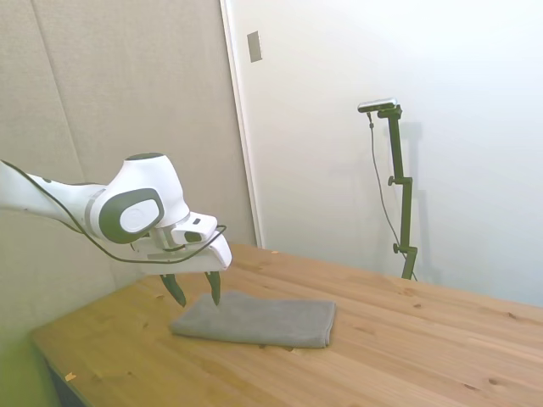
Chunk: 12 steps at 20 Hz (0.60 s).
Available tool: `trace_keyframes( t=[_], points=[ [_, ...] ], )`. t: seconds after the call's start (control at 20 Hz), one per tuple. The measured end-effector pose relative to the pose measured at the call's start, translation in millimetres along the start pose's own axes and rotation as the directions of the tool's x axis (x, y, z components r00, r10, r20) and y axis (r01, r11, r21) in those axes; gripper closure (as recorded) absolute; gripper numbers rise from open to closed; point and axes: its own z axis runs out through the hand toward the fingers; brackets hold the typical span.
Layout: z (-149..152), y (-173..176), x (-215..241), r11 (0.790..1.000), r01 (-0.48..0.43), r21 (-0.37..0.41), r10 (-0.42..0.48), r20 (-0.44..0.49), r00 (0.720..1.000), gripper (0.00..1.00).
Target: Unfold the towel
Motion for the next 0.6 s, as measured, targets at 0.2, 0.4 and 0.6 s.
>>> trace_keyframes(
  t=[0.2, 0.4, 0.6],
  points=[
    [-22, 26, -18, 0.982, -0.189, -0.015, 0.188, -0.065, 0.980, 0.00],
    [-27, 30, -13, 0.930, -0.366, -0.029, 0.360, -0.122, 0.925, 0.00],
    [-12, 9, -6, 0.859, -0.511, -0.033, 0.496, -0.193, 0.847, 0.00]
  ],
)
